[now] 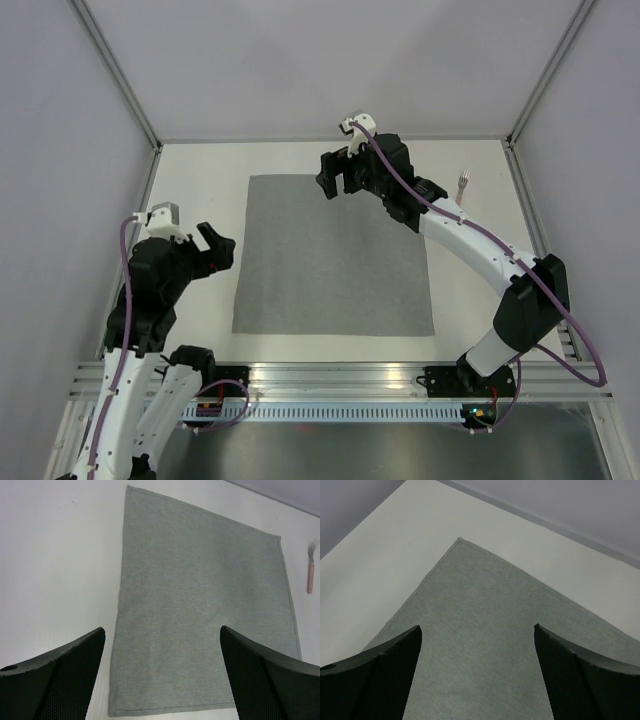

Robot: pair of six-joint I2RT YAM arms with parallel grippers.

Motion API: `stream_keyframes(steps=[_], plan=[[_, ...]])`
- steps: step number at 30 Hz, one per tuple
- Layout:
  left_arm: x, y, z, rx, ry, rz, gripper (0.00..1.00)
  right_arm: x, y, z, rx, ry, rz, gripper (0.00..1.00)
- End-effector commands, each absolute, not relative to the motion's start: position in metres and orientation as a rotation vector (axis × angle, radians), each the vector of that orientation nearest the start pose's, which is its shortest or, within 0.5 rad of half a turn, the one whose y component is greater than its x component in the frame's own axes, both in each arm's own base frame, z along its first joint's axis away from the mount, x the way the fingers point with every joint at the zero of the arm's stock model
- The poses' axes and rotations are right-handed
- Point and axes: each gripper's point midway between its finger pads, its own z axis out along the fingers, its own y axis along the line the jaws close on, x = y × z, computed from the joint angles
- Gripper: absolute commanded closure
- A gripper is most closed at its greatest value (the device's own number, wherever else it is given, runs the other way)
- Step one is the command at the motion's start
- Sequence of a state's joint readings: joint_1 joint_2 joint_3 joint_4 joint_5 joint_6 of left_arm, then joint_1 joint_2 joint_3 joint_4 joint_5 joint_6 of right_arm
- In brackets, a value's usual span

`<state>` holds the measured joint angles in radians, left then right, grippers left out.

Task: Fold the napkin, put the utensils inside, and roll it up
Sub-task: Fold the napkin

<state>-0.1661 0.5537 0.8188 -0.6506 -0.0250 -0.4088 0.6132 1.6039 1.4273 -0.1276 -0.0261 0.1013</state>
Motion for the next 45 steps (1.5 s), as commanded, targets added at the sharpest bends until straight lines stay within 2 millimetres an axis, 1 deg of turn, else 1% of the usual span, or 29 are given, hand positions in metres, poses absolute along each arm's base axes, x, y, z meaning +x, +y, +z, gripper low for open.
stream_keyframes(steps=[1, 2, 3, 4, 5, 6, 7, 8, 9, 10, 11, 12, 13, 14, 15, 16, 17, 18, 19, 21, 22, 24, 25, 27, 30, 34, 38, 39, 45], plan=[[0.232, -0.052, 0.27, -0.175, 1.919, -0.334, 0.0, 0.404, 0.308, 0.281, -0.529, 1.832, 0.566, 0.02], [0.232, -0.052, 0.287, -0.17, 1.886, -0.341, 0.0, 0.402, 0.312, 0.278, -0.552, 1.835, 0.583, 0.02], [0.232, -0.053, 0.296, -0.164, 1.871, -0.344, 0.0, 0.396, 0.32, 0.271, -0.589, 1.853, 0.616, 0.02], [0.232, -0.053, 0.305, -0.16, 1.855, -0.348, 0.0, 0.391, 0.332, 0.257, -0.641, 1.874, 0.624, 0.02], [0.233, -0.053, 0.327, -0.155, 1.815, -0.354, 0.0, 0.385, 0.341, 0.25, -0.677, 1.888, 0.63, 0.03], [0.232, -0.053, 0.338, -0.153, 1.795, -0.357, 0.0, 0.379, 0.349, 0.245, -0.707, 1.903, 0.621, 0.05], [0.233, -0.053, 0.347, -0.15, 1.781, -0.36, 0.0, 0.363, 0.372, 0.228, -0.777, 1.924, 0.633, 0.1], [0.232, -0.053, 0.367, -0.148, 1.745, -0.367, 0.0, 0.354, 0.382, 0.221, -0.814, 1.932, 0.636, 0.13], [0.233, -0.052, 0.376, -0.156, 1.733, -0.367, 0.0, 0.343, 0.394, 0.214, -0.852, 1.936, 0.647, 0.15], [0.231, -0.052, 0.385, -0.161, 1.72, -0.37, 0.0, 0.324, 0.414, 0.199, -0.918, 1.945, 0.667, 0.17], [0.227, -0.052, 0.405, -0.158, 1.68, -0.386, 0.0, 0.315, 0.423, 0.19, -0.957, 1.945, 0.668, 0.19], [0.229, -0.053, 0.41, -0.161, 1.676, -0.39, 0.0, 0.306, 0.433, 0.186, -0.989, 1.937, 0.675, 0.23], [0.227, -0.053, 0.419, -0.159, 1.66, -0.397, 0.0, 0.286, 0.45, 0.17, -1.062, 1.942, 0.677, 0.25], [0.224, -0.053, 0.433, -0.16, 1.631, -0.405, 0.0, 0.277, 0.459, 0.164, -1.092, 1.939, 0.676, 0.28], [0.226, -0.053, 0.438, -0.162, 1.626, -0.408, 0.0, 0.266, 0.469, 0.162, -1.131, 1.921, 0.682, 0.32], [0.226, -0.054, 0.443, -0.163, 1.62, -0.413, 0.0, 0.244, 0.485, 0.149, -1.193, 1.918, 0.698, 0.34], [0.223, -0.053, 0.451, -0.164, 1.603, -0.416, 0.0, 0.235, 0.492, 0.144, -1.216, 1.914, 0.703, 0.37], [0.223, -0.053, 0.454, -0.166, 1.596, -0.419, 0.0, 0.224, 0.501, 0.142, -1.243, 1.901, 0.719, 0.42], [0.224, -0.053, 0.455, -0.167, 1.598, -0.42, 0.0, 0.206, 0.512, 0.131, -1.293, 1.898, 0.733, 0.44], [0.224, -0.053, 0.456, -0.17, 1.598, -0.422, 0.0, 0.195, 0.524, 0.125, -1.318, 1.88, 0.74, 0.48], [0.224, -0.053, 0.457, -0.17, 1.598, -0.422, 0.0, 0.182, 0.53, 0.113, -1.352, 1.886, 0.739, 0.51], [0.226, -0.054, 0.455, -0.171, 1.607, -0.421, 0.0, 0.176, 0.538, 0.108, -1.368, 1.88, 0.734, 0.52], [0.227, -0.054, 0.454, -0.17, 1.612, -0.419, 0.0, 0.17, 0.54, 0.097, -1.39, 1.89, 0.726, 0.53], [0.229, -0.054, 0.451, -0.168, 1.621, -0.415, 0.0, 0.168, 0.542, 0.09, -1.393, 1.903, 0.702, 0.55], [0.231, -0.054, 0.449, -0.167, 1.63, -0.411, 0.0, 0.16, 0.544, 0.069, -1.425, 1.929, 0.675, 0.56], [0.234, -0.055, 0.446, -0.165, 1.641, -0.407, 0.0, 0.153, 0.548, 0.057, -1.446, 1.941, 0.665, 0.59], [0.236, -0.055, 0.443, -0.166, 1.652, -0.405, 0.0, 0.149, 0.553, 0.053, -1.455, 1.944, 0.66, 0.6], [0.237, -0.055, 0.442, -0.165, 1.655, -0.406, 0.0, 0.146, 0.553, 0.047, -1.468, 1.951, 0.652, 0.6], [0.238, -0.055, 0.437, -0.159, 1.669, -0.397, 0.0, 0.137, 0.559, 0.043, -1.48, 1.953, 0.651, 0.61]])
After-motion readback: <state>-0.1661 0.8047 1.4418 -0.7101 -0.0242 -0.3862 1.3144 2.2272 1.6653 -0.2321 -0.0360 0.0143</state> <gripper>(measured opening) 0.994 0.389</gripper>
